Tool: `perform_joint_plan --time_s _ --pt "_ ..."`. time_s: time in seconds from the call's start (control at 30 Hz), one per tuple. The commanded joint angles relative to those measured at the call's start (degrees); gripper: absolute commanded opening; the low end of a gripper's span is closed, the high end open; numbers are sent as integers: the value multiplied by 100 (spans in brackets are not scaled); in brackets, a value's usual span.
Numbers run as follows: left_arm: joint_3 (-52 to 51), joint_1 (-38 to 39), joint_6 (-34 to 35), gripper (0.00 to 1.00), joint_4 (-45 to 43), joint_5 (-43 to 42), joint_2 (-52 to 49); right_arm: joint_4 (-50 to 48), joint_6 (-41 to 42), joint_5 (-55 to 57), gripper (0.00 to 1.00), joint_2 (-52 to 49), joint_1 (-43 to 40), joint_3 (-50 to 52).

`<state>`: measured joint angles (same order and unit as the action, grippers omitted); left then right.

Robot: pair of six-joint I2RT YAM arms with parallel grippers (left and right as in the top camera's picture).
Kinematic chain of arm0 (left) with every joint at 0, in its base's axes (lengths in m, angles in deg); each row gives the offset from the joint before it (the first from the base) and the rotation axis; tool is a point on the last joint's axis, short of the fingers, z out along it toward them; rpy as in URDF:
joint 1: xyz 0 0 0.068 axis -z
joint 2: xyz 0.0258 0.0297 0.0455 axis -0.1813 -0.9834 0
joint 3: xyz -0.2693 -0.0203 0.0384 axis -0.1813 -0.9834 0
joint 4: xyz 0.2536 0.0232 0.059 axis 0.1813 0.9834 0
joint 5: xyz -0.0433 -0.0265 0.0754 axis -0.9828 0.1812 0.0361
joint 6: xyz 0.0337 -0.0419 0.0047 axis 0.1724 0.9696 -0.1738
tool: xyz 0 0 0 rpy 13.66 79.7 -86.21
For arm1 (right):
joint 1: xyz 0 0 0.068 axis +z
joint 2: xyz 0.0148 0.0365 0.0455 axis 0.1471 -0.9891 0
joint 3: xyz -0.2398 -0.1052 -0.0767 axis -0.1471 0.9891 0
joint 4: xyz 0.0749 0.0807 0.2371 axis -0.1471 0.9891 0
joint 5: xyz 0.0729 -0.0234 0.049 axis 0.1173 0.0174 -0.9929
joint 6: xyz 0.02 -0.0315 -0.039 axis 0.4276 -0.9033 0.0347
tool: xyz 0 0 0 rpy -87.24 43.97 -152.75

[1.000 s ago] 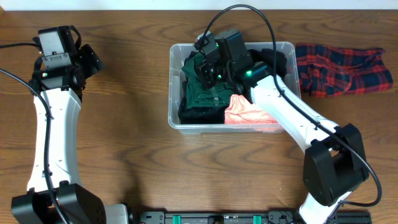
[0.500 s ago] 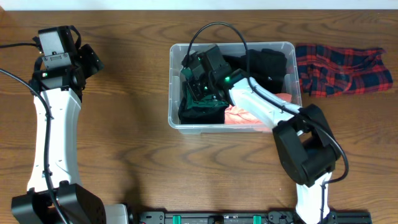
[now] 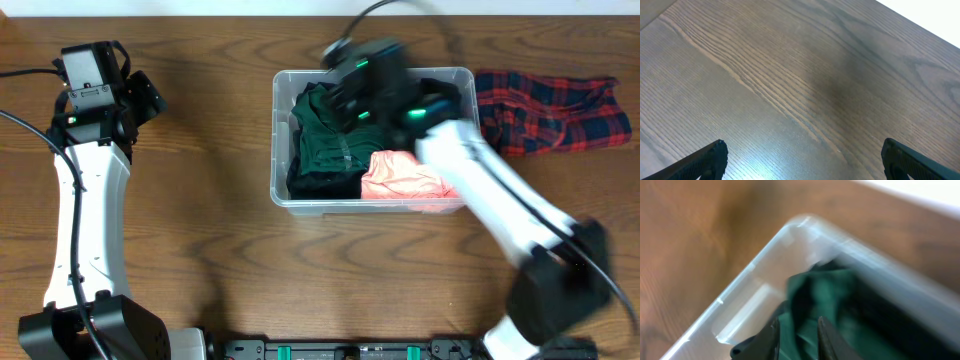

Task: Pack container

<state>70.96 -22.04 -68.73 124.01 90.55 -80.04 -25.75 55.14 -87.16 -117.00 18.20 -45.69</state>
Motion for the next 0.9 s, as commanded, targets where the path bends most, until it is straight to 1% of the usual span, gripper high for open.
perform_joint_plan --time_s 0.0,0.17,0.27,0.37,0.43,0.53,0.57,0.6,0.63,0.73,0.87 --pt "15 -24 -9 98 15 66 31 380 -9 627 32 623 -577 -44" --pt "15 -24 -11 98 15 66 31 1161 -13 1141 41 1058 -1797 -44" --pt "15 -22 -11 98 15 66 31 1556 81 1174 43 1058 -2769 -44" --pt "15 -24 -11 98 15 66 31 1722 234 1051 47 955 -3698 -44" --pt "15 -22 -9 98 15 66 31 1639 254 914 53 863 -4304 -44" --pt "15 -24 -9 98 15 66 31 1423 269 920 55 767 -4970 -44" --pt "15 -22 -11 98 15 66 31 1325 269 920 59 739 -5184 -44" --pt "15 -24 -9 98 15 66 31 1248 269 920 67 710 -5353 -44" --pt "15 -24 -11 98 15 66 31 1172 269 920 72 680 -5504 -44" --pt "15 -24 -9 98 15 66 31 922 269 918 77 551 -5884 -44" --pt "15 -22 -9 98 15 66 31 566 291 896 86 240 -6161 -44"
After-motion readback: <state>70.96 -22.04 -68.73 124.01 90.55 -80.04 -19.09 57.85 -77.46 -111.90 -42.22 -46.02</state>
